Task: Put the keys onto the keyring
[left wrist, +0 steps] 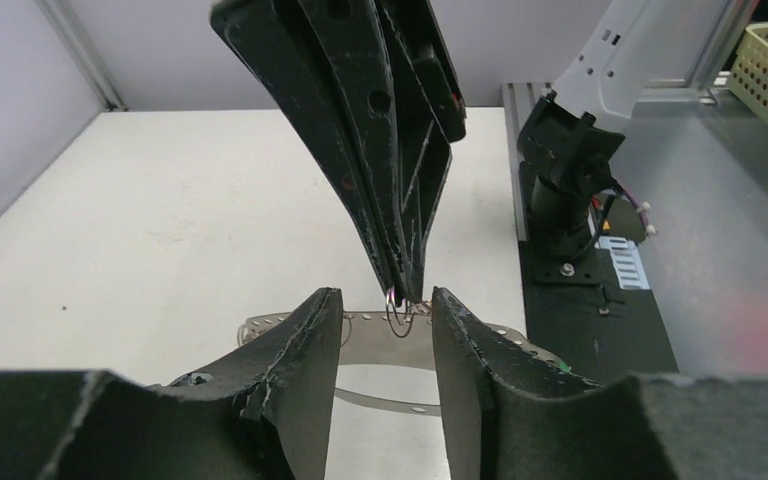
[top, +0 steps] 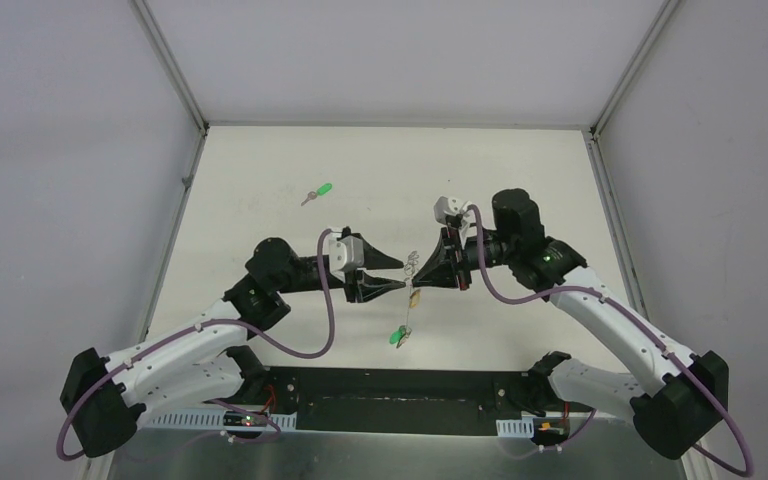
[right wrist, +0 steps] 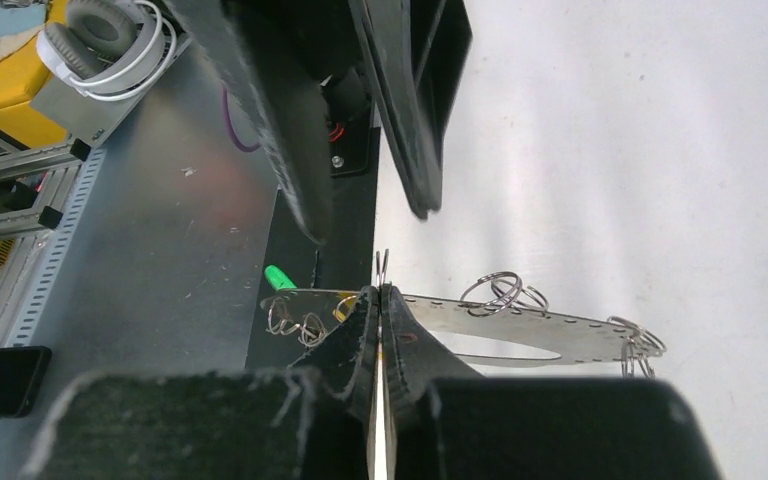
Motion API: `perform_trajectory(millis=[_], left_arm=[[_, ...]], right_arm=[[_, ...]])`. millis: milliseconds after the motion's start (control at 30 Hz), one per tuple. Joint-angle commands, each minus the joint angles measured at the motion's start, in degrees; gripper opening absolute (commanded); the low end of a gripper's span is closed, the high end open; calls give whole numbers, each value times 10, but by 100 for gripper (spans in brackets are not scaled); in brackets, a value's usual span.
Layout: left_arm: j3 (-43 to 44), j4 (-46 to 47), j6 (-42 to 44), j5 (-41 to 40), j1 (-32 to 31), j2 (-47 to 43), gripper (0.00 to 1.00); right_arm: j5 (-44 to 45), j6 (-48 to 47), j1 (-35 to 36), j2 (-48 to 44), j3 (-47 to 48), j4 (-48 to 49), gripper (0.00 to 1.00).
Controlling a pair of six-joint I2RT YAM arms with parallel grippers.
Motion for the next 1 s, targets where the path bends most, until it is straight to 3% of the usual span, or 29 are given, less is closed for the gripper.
perform_trajectory(millis=[0,233,467,767,967], left_arm=[[42,-59,42,-38,-6,-29,42],[96,-197,102,-30,-6,-18,45],[129,-247,122,-5,-6,20,45],[154,-240,122,41,-6,81,43],[162,-216,117,81,-7,121,40]], right_arm=[[35,-62,3,6,72,-130,0],[112,-156,12,59,175,-342,0],[211,-200,35,97,244,-446,0],[246,-225,78,121,272,-479,0],[208,-201,81,108,249,-429,0]])
